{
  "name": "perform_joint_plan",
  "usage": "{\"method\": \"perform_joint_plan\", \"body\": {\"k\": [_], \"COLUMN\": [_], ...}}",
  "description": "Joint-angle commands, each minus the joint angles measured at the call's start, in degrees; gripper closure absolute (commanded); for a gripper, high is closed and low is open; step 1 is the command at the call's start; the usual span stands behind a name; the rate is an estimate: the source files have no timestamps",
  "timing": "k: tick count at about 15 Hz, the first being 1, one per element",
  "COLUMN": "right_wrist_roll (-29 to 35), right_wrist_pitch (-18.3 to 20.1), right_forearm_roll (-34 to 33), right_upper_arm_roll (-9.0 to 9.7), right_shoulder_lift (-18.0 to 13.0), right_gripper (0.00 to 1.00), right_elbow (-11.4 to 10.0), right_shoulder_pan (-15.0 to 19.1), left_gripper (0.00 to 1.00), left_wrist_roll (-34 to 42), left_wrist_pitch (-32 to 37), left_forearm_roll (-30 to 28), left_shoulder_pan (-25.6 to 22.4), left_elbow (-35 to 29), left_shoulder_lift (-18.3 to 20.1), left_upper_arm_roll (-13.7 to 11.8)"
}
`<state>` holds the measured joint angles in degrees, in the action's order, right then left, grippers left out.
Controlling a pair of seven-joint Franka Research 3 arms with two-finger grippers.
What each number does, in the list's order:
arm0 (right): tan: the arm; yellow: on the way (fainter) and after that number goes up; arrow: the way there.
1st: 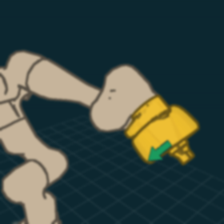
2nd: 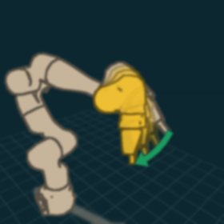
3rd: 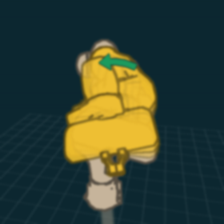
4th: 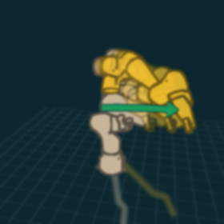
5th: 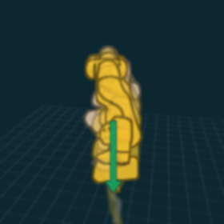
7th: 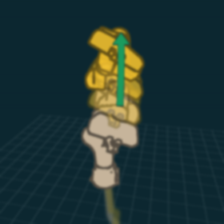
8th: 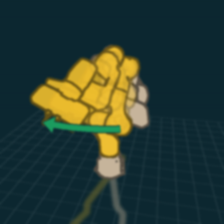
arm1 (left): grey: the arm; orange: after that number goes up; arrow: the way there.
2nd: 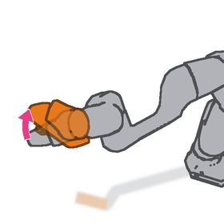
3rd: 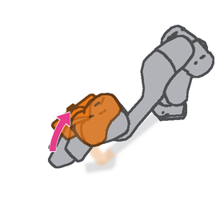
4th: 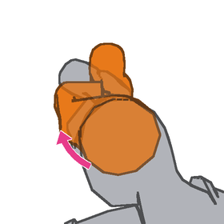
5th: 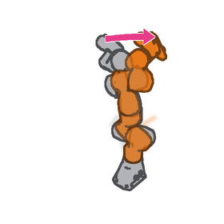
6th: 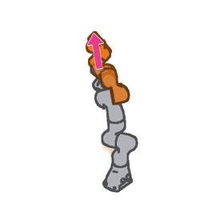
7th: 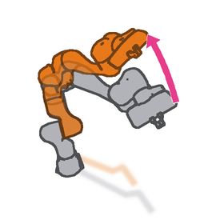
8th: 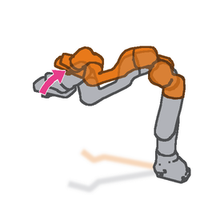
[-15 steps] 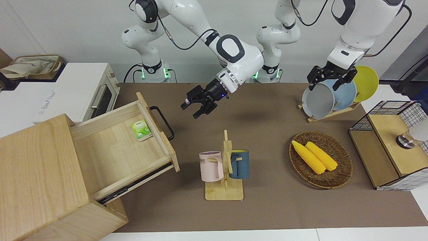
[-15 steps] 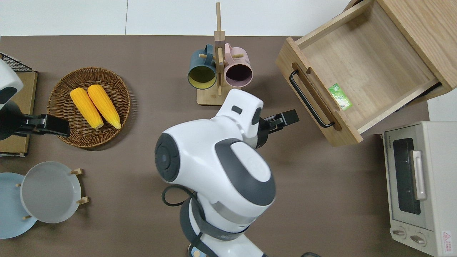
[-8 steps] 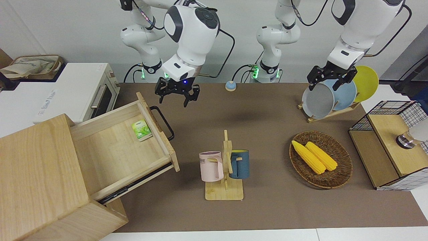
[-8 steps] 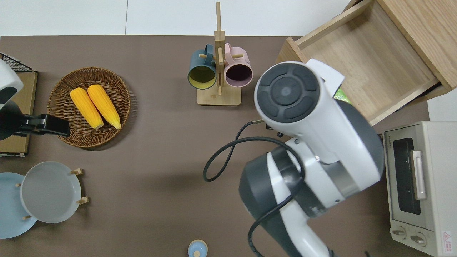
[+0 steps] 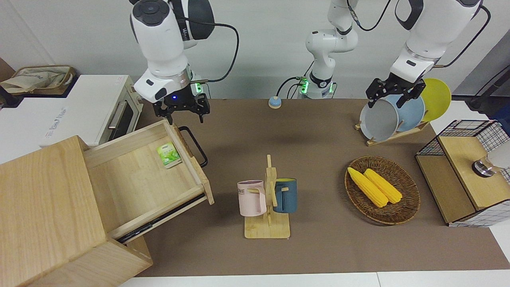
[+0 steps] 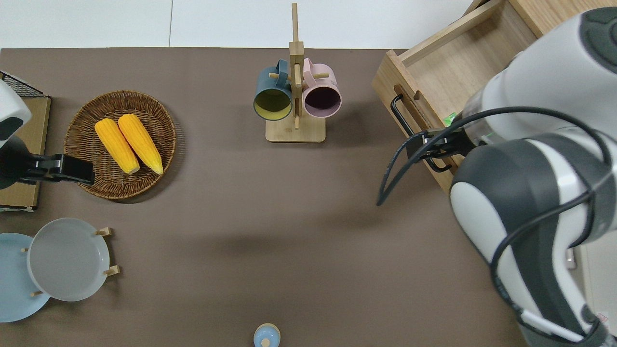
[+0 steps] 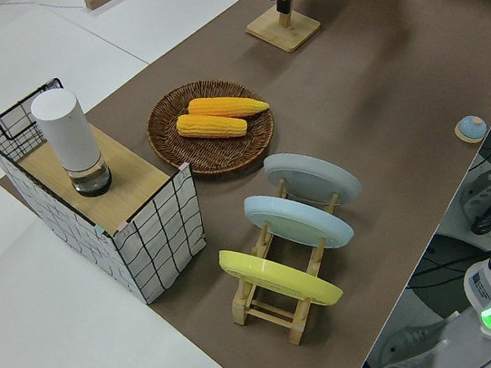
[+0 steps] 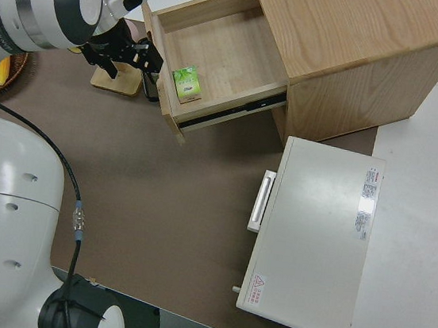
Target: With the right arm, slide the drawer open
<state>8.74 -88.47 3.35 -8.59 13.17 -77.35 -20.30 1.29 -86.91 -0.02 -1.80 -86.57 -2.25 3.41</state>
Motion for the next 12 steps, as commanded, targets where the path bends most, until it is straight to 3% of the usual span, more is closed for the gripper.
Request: {"method": "perform_joint_plan", "body": {"k": [1, 9, 12], "right_wrist_roll": [-7.15, -11.28, -12.34], "right_wrist_pitch": [-1.09, -1.00, -1.00], "right_forearm_roll": [3.34, -4.22, -4.05], "right_upper_arm_roll": [-2.39, -2.31, -2.31], "right_shoulder_lift": [-0.86, -0.69, -0.51], "right_gripper": [0.011, 0.011, 0.011], "right_elbow": [-1.22, -1.58, -1.58], "right_shoulder_pan": [0.70, 0.35, 0.70], "left_gripper": [0.01, 0.01, 0.01], "left_wrist_roll": [0.56, 0.56, 0.56], "left_wrist_pitch": [1.13, 1.13, 1.13], "left_forearm_roll": [0.98, 0.98, 0.98], "left_shoulder_pan": [-0.22, -0.22, -0.22], "left_elbow": [1.49, 1.49, 1.49], "left_shoulder_lift": [-0.65, -0.65, -0.65], "left_upper_arm_roll": [0.37, 0.37, 0.37]}}
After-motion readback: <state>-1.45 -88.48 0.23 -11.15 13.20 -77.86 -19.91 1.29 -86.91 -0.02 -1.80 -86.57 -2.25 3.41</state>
